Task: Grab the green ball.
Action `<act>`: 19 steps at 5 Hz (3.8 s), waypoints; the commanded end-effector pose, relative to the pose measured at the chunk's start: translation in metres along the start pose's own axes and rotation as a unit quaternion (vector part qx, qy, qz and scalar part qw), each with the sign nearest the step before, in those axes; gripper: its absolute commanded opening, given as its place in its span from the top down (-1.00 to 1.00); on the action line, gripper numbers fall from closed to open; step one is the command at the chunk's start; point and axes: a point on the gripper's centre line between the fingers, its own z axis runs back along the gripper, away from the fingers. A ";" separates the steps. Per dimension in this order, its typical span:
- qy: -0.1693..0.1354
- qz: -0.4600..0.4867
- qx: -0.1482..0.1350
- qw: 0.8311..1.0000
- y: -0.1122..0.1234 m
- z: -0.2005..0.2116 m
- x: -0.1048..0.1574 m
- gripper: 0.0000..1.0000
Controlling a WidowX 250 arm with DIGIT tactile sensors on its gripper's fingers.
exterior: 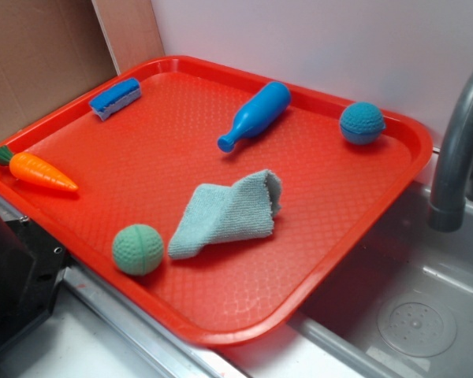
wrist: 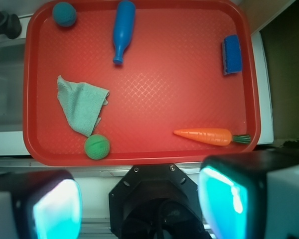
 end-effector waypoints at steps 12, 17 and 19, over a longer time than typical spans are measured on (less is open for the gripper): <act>-0.019 -0.114 0.013 0.993 -0.034 -0.110 0.002 -1.00; 0.039 -0.120 -0.025 0.992 -0.068 -0.222 -0.015 1.00; 0.007 -0.112 -0.009 0.994 -0.061 -0.179 0.010 1.00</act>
